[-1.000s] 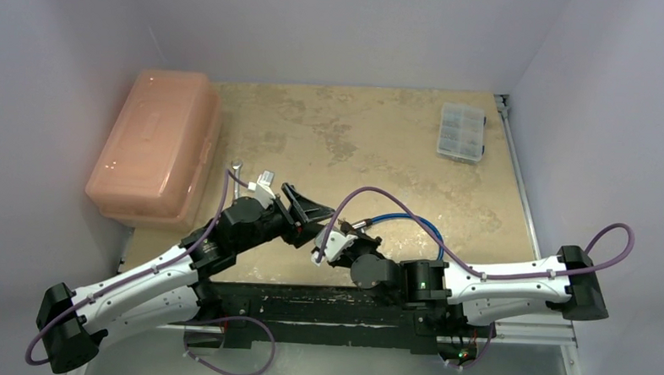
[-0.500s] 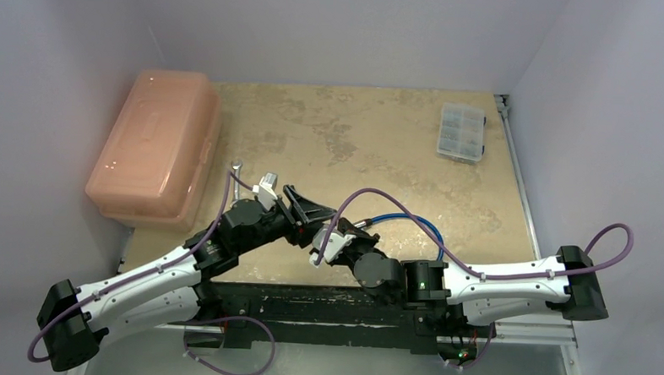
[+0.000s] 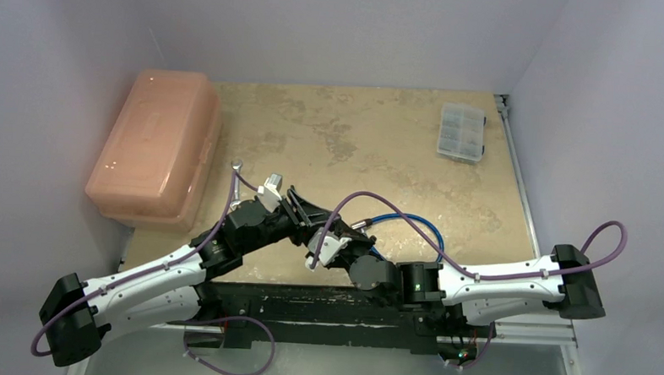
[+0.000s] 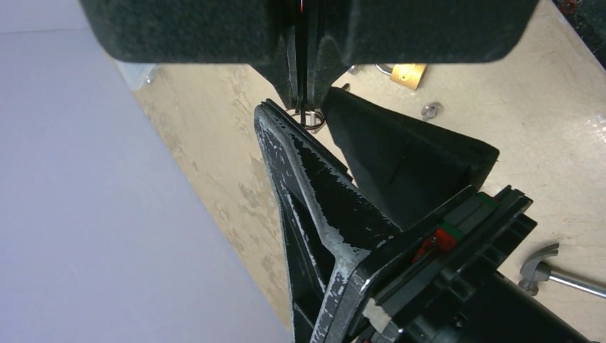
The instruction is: Unlock with the key
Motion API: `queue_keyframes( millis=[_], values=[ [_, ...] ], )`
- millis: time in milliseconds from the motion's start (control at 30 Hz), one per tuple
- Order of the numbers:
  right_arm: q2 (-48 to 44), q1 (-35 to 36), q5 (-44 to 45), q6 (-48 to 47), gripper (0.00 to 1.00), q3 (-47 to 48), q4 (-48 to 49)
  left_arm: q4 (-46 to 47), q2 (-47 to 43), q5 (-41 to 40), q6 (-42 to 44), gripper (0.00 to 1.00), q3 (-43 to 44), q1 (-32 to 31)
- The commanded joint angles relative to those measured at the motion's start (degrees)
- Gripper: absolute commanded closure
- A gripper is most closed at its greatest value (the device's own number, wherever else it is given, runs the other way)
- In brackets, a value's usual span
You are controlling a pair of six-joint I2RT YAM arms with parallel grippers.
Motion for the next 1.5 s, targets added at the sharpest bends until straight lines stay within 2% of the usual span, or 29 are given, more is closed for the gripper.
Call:
queue_keyframes(
  millis=[0, 267, 633, 1000, 1233, 1467],
  values=[
    [0.16, 0.55, 1.07, 0.52, 1.0, -0.25, 2.33, 3.44, 0.11, -0.17, -0.21, 0.59, -0.03, -0.42],
    [0.1, 1.22, 1.4, 0.74, 1.0, -0.22, 1.96, 0.26, -0.2, -1.98, 1.86, 0.68, 1.8, -0.42],
    [-1.45, 2.29, 0.84, 1.3, 1.0, -0.68, 1.0, -4.64, -1.86, -6.74, 5.13, 0.67, 3.73, -0.42],
    [0.33, 2.49, 2.03, 1.16, 1.0, -0.79, 2.13, -3.96, -0.81, -5.86, 6.11, 0.72, 4.21, -0.42],
    [2.11, 2.51, 2.74, -0.03, 1.0, -1.03, 4.32, -5.8, -1.91, -5.56, 7.02, 0.71, 5.03, -0.42],
    [2.53, 2.45, 3.44, -1.7, 1.0, -1.05, 5.81, -7.58, -2.26, -4.7, 8.59, 0.75, 5.75, -0.46]
  ],
)
